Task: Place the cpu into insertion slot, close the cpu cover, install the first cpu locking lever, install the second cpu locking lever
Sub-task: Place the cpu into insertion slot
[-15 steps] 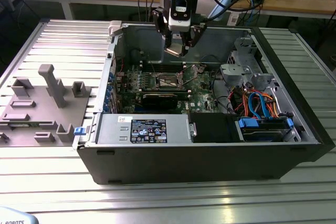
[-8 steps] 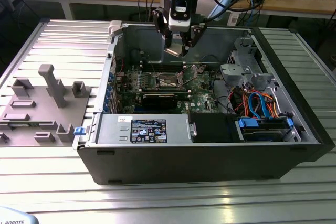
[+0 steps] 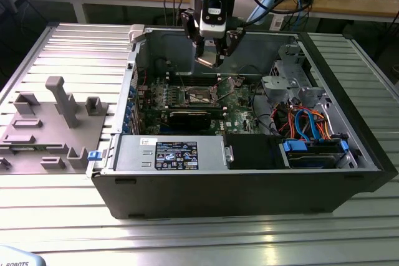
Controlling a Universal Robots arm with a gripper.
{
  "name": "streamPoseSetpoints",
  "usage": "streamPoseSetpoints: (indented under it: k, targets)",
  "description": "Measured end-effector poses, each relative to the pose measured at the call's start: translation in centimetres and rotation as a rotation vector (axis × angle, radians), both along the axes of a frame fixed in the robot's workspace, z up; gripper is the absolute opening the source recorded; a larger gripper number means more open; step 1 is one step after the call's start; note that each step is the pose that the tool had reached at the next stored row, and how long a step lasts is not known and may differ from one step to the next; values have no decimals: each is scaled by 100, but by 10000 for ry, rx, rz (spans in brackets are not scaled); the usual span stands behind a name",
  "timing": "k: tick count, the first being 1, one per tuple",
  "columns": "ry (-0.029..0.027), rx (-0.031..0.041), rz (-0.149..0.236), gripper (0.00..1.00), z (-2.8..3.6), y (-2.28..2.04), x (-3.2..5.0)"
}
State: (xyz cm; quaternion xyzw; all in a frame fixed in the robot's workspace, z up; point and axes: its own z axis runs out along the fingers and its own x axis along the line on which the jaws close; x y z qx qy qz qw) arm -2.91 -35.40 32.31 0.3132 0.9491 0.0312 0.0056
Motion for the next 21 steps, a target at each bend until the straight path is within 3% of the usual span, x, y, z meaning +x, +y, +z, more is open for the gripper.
streamPoseSetpoints:
  k: [21]
  targets:
    - [0,-1,-145,54,-19,0,0]
